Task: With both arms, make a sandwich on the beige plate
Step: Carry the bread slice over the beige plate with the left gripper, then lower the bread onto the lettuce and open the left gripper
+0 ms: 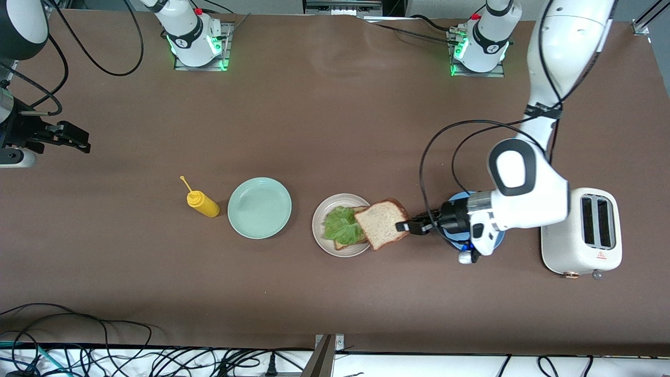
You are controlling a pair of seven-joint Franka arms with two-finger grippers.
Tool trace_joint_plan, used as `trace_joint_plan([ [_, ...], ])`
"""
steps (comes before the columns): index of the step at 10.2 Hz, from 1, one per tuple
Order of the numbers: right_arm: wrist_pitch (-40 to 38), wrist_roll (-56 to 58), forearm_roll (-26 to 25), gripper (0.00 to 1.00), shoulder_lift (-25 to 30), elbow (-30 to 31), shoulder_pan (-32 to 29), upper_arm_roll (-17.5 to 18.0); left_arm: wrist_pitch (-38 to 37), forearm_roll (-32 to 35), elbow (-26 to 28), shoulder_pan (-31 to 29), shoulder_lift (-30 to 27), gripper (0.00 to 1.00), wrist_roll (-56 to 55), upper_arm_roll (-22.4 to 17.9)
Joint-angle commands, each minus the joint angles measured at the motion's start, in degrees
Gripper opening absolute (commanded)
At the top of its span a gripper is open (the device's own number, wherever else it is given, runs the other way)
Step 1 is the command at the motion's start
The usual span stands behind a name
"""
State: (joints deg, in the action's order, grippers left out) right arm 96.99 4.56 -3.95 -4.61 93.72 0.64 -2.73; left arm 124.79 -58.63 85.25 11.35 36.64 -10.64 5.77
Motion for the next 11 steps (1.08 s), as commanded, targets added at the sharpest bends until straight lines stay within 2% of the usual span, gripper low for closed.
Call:
trace_joint_plan([
  [1,-0.1,-0.9,-0.8,1.00,0.7,0.1,0.1,0.2,4.3,-3.4,0.0,2.0,0.9,0.00,3.5,1.2],
  [6,-0.1,-0.4,-0.8,1.00,0.7,0.1,0.1,0.3,12.2,-4.1,0.2,6.7,4.4,0.00,4.5,2.2],
  [11,-0.1,-0.4,-0.8,1.00,0.7,0.1,0.1,0.4,12.5,-3.2,0.7,6.8,6.2,0.00,4.9,2.6],
])
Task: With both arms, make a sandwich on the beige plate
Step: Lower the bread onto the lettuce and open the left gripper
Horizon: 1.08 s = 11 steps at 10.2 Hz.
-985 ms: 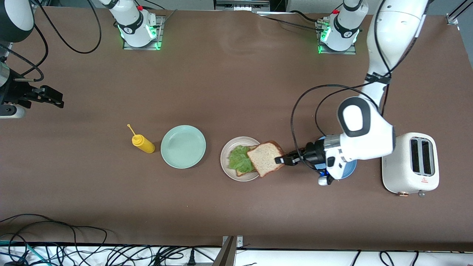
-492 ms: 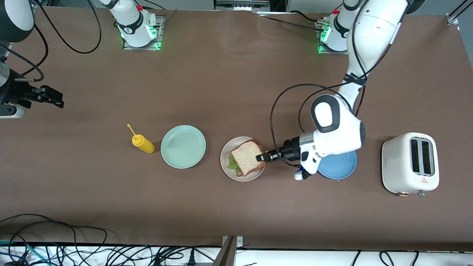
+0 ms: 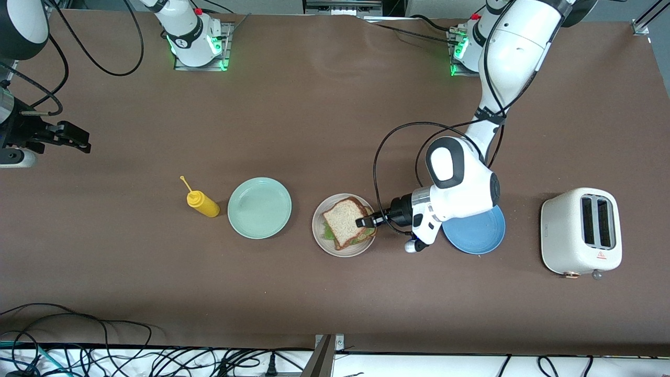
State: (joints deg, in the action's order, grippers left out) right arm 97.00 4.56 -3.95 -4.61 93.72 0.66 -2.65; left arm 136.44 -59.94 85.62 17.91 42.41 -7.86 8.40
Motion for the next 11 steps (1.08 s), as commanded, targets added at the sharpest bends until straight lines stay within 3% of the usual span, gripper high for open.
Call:
trace_joint_plan([
  [1,-0.1,-0.4,-0.7,1.00,0.7,0.1,0.0,0.3,1.2,-1.8,0.3,0.3,0.7,0.00,2.1,-0.1],
  [3,-0.1,-0.4,-0.7,1.00,0.7,0.1,0.0,0.3,3.4,-1.7,0.3,0.6,1.4,0.00,2.1,0.3],
  [4,-0.1,-0.4,-0.7,1.00,0.7,0.1,0.0,0.3,3.4,-1.6,0.2,0.5,1.3,0.10,2.1,0.3],
  [6,0.1,-0.6,-0.6,1.00,0.7,0.1,0.0,0.3,3.4,0.7,0.3,0.5,1.4,0.47,2.1,0.3],
  [8,0.1,-1.0,-0.5,1.00,0.7,0.1,0.2,0.3,3.4,1.1,0.2,0.1,1.4,0.66,2.1,0.3],
  [9,-0.1,-1.0,-0.4,1.00,0.7,0.2,0.2,0.4,3.4,1.1,0.2,-0.2,1.4,1.00,2.0,0.2],
  [11,-0.1,-0.5,-0.4,1.00,0.7,0.2,0.2,0.2,3.4,1.2,0.3,-0.8,1.5,1.00,2.0,0.0],
])
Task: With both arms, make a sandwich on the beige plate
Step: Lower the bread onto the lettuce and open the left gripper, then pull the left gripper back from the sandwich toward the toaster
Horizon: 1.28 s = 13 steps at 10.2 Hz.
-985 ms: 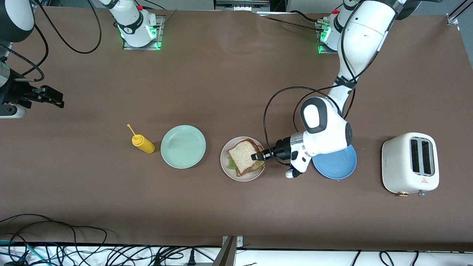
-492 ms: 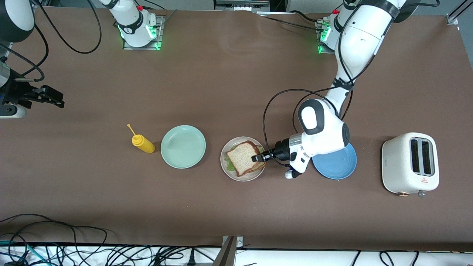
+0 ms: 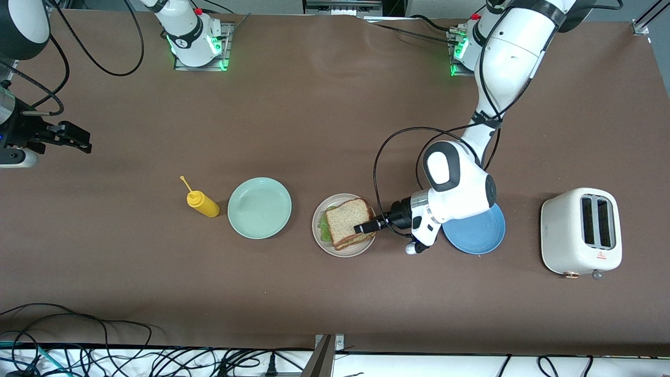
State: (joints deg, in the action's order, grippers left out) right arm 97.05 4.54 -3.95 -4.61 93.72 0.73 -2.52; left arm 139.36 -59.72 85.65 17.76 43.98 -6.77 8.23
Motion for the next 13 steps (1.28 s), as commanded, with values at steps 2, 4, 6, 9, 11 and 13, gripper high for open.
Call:
trace_joint_plan([
  [2,0.2,-0.7,-0.3,1.00,0.7,0.1,0.1,0.1,0.5,3.6,0.2,-1.1,0.0,1.00,0.8,-0.2],
  [4,0.3,-0.6,1.1,1.00,0.7,0.2,0.1,0.0,0.5,6.6,0.0,-1.8,-0.2,1.00,0.8,-0.2],
  [6,0.3,-0.9,1.1,1.00,0.7,0.1,0.1,0.0,0.5,7.9,-0.4,-2.8,-1.3,1.00,0.4,-0.3],
  [9,0.2,-0.8,1.3,1.00,0.6,0.2,0.1,0.0,0.4,8.7,-0.1,-4.1,-2.8,1.00,-0.6,-0.8],
  [11,0.1,-0.8,1.3,1.00,0.6,0.2,0.1,0.0,-0.1,12.1,0.2,-5.4,-4.0,1.00,-1.3,-0.8],
  [13,0.1,-0.9,1.3,1.00,0.7,0.1,0.1,0.0,-2.5,16.0,2.0,-6.9,-6.3,1.00,-2.1,-1.2],
])
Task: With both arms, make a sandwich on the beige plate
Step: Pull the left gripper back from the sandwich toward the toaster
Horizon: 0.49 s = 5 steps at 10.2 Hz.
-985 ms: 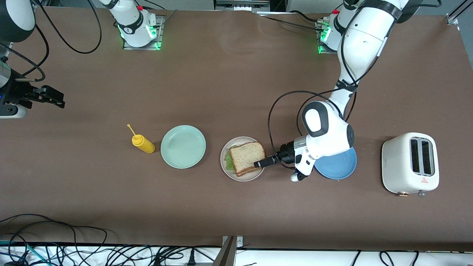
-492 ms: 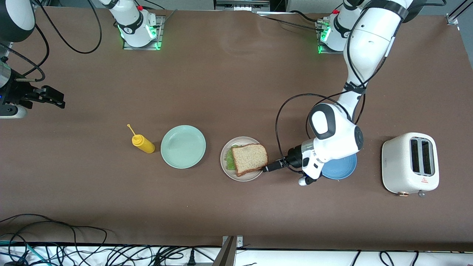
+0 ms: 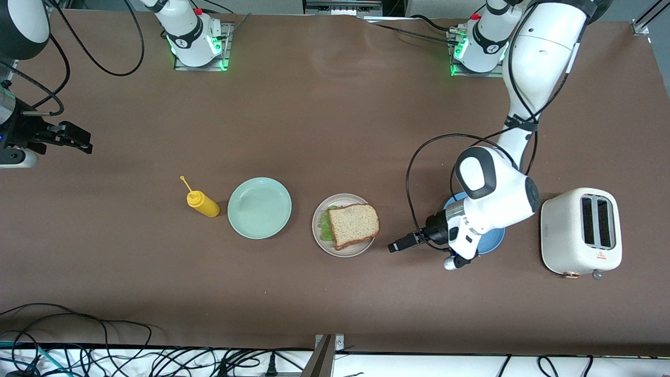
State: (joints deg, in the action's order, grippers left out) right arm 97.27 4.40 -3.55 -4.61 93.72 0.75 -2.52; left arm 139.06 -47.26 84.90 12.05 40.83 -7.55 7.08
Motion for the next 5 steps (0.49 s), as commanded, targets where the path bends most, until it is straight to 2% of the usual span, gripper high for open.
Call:
trace_joint_plan([
  [1,-0.3,-0.6,0.9,1.00,0.7,0.2,0.0,0.0,-4.0,6.4,3.9,-2.5,-4.3,1.00,-1.3,0.0],
  [3,0.1,-0.7,1.3,1.00,0.7,0.1,0.0,-0.1,-4.9,10.2,6.8,-4.0,-6.4,1.00,-1.3,0.0],
  [5,-2.7,-0.8,1.8,1.00,1.1,-0.8,0.2,0.3,-8.9,16.0,8.2,-5.9,-8.2,1.00,-1.3,-0.1],
])
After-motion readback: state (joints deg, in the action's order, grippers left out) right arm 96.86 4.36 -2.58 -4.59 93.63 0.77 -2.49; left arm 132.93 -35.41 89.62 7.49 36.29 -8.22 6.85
